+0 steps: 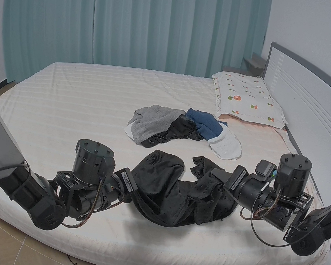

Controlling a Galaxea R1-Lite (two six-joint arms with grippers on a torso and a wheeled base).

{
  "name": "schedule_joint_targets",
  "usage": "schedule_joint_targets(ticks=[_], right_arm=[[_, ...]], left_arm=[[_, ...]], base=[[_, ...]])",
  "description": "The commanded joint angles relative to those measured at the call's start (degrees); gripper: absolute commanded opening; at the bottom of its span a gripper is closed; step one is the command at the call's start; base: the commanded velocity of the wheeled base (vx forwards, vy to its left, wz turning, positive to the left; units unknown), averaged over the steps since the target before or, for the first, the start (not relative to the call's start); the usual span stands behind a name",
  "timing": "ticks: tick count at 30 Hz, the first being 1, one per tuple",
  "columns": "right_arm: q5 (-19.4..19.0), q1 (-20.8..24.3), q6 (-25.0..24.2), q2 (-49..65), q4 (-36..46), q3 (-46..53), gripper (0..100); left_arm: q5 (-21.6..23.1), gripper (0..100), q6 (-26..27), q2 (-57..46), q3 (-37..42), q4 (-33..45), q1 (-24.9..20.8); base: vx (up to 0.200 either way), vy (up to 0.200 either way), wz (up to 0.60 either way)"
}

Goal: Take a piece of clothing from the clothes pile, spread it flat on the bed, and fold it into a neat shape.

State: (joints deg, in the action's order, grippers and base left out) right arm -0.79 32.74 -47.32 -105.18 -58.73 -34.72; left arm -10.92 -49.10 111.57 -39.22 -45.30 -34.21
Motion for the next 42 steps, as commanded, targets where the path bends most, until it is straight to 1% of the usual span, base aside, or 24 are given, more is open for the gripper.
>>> schedule_joint_targets(ticks=[1, 6, 10, 12, 19, 23, 24, 27, 37, 39, 42], right_arm=[[0.0, -0.5, -0.2, -1.8, -0.2, 0.4, 0], [0.0, -1.2, -0.3, -2.2, -0.2, 0.4, 0], [0.1, -1.0, -0.3, -2.0, -0.2, 0.4, 0], [0.6, -1.0, -0.3, -1.9, -0.3, 0.4, 0], [4.3, -0.8, 0.1, -1.7, -3.0, 0.2, 0], [4.5, -1.6, 0.0, -1.9, -3.2, -0.3, 0], [4.5, -2.9, 0.0, -2.0, -3.6, -0.5, 0], [4.5, -3.6, 0.0, -1.6, -4.2, -0.7, 0], [4.7, -3.7, 0.0, -2.3, -5.3, -1.7, 0], [5.5, -3.7, 0.0, -2.0, -5.3, -1.8, 0], [7.6, -3.7, 0.0, -2.0, -6.0, -2.7, 0]], left_arm=[[-0.5, 0, 0.0, 0.3, 1.0, -0.8, -0.3], [-0.6, 0, -1.0, 0.5, 1.0, -3.9, -0.3], [-0.6, 0, -1.6, 0.4, 0.6, -4.3, 0.3], [-0.7, 0, -1.6, 0.1, 0.6, -4.2, 0.4], [-0.8, 0, -1.5, -0.9, 0.1, -3.7, 1.9], [-0.9, 0, -1.3, -1.6, 0.1, -3.8, 2.3], [-0.9, 0, -1.2, -2.7, 0.2, -3.7, 2.6], [-0.9, 0, -1.2, -3.5, 0.2, -3.7, 3.0], [-0.9, 0, -1.2, -3.6, 0.1, -3.8, 3.4], [-0.9, 0, -1.2, -3.6, 0.1, -3.7, 3.4], [-0.8, 0, -1.2, -3.6, 0.2, -3.7, 3.4]], base=[[0.0, 0.0, 0.0], [0.0, 0.0, 0.0], [0.0, 0.0, 0.0], [0.0, 0.2, 0.0], [0.0, 0.2, 0.0], [0.0, 0.2, 0.0], [0.0, 0.2, 0.0], [0.0, 0.2, 0.0], [0.0, 0.2, 0.0], [0.0, 0.2, 0.0], [0.0, 0.2, 0.0]])
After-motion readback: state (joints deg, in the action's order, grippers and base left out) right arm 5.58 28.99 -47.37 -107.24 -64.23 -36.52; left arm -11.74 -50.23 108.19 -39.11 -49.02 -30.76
